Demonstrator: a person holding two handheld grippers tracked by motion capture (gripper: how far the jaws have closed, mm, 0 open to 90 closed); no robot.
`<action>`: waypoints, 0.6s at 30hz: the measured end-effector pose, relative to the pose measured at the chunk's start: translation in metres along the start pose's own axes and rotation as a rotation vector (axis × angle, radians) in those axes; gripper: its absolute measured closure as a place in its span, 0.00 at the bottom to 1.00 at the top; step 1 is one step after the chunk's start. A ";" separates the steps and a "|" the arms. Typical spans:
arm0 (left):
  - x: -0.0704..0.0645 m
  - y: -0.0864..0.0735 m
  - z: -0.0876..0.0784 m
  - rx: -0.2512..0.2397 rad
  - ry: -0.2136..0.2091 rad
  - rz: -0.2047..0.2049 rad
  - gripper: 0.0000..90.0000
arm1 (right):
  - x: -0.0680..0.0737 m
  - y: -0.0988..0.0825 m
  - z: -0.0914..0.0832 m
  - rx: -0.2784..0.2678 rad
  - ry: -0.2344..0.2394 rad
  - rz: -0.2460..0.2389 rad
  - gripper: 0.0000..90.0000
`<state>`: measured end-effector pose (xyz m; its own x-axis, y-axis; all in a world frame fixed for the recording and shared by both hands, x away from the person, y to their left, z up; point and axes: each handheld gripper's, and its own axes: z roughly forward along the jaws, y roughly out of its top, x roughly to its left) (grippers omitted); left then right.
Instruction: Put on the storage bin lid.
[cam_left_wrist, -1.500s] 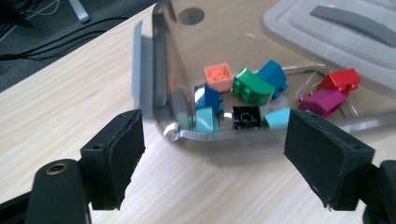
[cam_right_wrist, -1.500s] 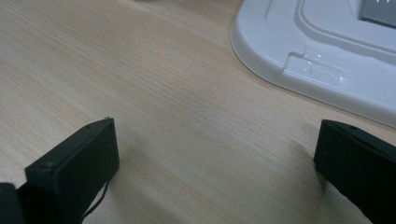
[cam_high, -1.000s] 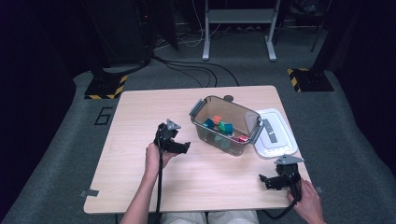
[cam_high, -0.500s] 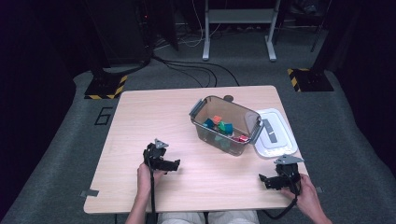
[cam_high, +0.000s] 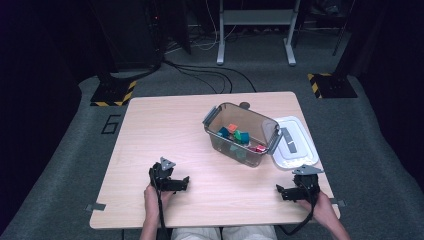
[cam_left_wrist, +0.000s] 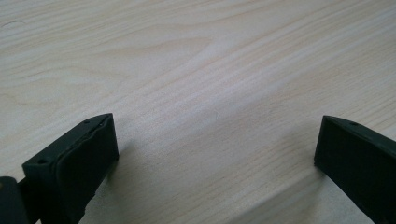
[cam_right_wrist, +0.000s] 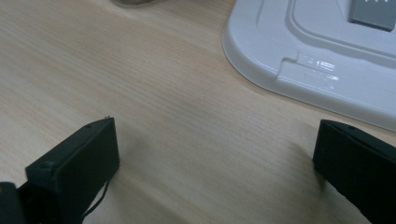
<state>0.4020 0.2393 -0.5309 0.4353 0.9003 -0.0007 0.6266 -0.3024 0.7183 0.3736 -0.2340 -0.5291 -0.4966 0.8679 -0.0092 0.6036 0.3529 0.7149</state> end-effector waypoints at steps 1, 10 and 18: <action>0.000 0.000 0.000 0.000 0.000 -0.001 0.00 | 0.000 -0.001 -0.001 0.001 -0.014 -0.006 0.00; -0.002 0.000 0.000 -0.004 0.011 -0.016 0.00 | -0.005 0.001 -0.007 0.003 -0.031 -0.059 0.03; -0.002 0.000 0.000 -0.004 0.011 -0.017 0.00 | -0.026 0.019 -0.016 -0.032 -0.026 -0.008 0.00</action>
<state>0.4014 0.2375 -0.5311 0.4176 0.9086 -0.0051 0.6311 -0.2860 0.7210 0.3882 -0.2555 -0.5042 -0.4848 0.8740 -0.0324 0.5791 0.3485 0.7370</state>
